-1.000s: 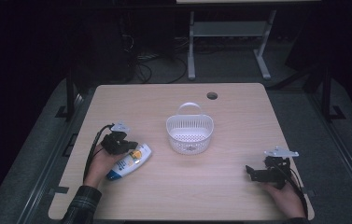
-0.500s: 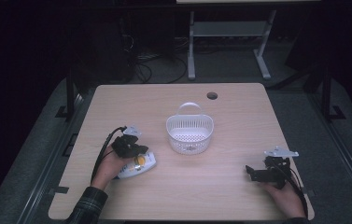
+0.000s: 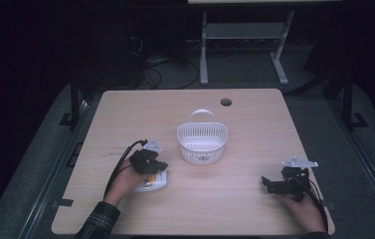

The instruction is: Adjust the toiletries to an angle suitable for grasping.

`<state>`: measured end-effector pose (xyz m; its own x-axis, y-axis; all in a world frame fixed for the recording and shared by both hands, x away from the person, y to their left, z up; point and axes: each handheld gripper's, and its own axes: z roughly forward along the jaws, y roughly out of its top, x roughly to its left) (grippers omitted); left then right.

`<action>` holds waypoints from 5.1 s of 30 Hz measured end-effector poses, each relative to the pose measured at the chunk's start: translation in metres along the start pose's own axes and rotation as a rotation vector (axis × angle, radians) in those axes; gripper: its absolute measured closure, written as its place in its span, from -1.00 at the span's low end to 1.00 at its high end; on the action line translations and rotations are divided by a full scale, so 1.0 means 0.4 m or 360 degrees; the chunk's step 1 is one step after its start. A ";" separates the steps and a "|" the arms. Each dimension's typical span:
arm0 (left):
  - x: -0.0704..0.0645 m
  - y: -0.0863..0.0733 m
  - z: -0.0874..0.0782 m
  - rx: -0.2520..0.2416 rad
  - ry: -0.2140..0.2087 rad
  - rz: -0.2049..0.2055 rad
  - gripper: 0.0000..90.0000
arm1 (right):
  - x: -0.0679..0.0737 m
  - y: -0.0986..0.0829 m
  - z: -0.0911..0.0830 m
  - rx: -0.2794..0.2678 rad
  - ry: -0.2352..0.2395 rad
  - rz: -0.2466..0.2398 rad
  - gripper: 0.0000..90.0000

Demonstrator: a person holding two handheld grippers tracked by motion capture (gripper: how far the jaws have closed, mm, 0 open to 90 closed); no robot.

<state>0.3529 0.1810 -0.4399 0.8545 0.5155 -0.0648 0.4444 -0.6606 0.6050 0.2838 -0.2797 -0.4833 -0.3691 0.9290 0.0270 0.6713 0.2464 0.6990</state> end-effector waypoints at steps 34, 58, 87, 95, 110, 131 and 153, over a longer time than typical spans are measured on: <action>-0.010 -0.199 -0.224 -0.0202 0.0224 -0.0226 1.00 | 0.001 0.000 0.000 0.0000 0.0006 -0.0002 -0.98; -0.040 -0.315 -0.246 -0.0079 0.0245 -0.0305 1.00 | 0.001 0.000 0.000 0.0000 0.0007 -0.0004 -0.98; 0.047 -0.252 -0.200 -0.0114 0.0362 -0.0314 1.00 | 0.001 0.000 0.000 0.0000 0.0007 -0.0004 -0.98; 0.081 -0.224 -0.177 -0.0141 0.0376 -0.0332 1.00 | 0.001 0.000 0.000 0.0001 0.0007 -0.0004 -0.98; 0.045 -0.155 -0.174 -0.0238 0.0271 -0.0281 1.00 | 0.001 0.000 0.000 0.0001 0.0007 -0.0004 -0.98; -0.040 0.004 -0.026 -0.0145 0.0074 -0.0101 1.00 | 0.001 0.000 0.000 0.0001 0.0008 -0.0006 -0.98; -0.068 -0.076 -0.064 -0.0009 0.0095 -0.0101 1.00 | 0.001 0.000 0.000 0.0000 0.0008 -0.0007 -0.98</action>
<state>0.3092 0.2009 -0.4362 0.8068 0.5882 -0.0560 0.4957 -0.6223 0.6058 0.2837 -0.2794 -0.4833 -0.3755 0.9264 0.0276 0.6698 0.2507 0.6990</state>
